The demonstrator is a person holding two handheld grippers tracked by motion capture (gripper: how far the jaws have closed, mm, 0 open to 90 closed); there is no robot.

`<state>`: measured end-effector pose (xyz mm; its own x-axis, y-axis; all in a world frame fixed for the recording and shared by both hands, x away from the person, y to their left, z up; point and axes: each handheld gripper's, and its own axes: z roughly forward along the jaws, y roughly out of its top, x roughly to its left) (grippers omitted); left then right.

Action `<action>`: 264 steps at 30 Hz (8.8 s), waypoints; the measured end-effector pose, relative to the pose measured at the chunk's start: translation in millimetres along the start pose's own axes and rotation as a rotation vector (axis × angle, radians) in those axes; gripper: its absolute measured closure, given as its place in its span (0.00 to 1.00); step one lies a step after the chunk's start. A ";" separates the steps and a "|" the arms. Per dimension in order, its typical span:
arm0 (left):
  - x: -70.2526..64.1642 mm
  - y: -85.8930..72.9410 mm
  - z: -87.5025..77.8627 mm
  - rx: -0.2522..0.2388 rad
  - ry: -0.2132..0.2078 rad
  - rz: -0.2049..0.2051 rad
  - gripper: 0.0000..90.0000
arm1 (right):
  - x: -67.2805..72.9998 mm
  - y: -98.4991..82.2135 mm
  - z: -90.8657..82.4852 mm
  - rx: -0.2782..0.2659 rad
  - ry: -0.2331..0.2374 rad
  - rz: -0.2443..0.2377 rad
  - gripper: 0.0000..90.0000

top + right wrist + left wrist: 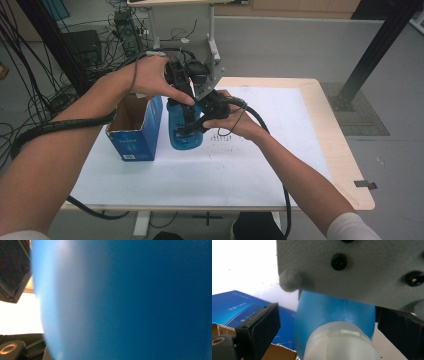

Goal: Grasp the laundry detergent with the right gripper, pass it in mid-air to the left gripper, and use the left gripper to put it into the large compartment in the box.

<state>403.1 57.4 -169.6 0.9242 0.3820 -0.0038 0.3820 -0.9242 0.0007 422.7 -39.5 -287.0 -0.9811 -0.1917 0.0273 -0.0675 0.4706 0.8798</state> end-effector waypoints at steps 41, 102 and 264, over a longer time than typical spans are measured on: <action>-2.3 2.2 -4.8 0.003 0.006 0.015 0.06 | 1.1 2.3 -4.9 -0.023 0.001 0.004 0.49; -7.9 4.9 -1.4 0.062 0.018 0.070 0.41 | 4.9 2.7 -4.8 0.001 -0.007 -0.030 0.49; -14.9 2.9 0.7 0.074 0.022 0.081 0.42 | 9.6 -3.0 -4.2 -0.021 -0.011 -0.012 0.44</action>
<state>390.5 49.0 -170.2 0.9523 0.3049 0.0149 0.3052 -0.9494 -0.0738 414.3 -46.3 -287.4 -0.9821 -0.1881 0.0118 -0.0756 0.4500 0.8898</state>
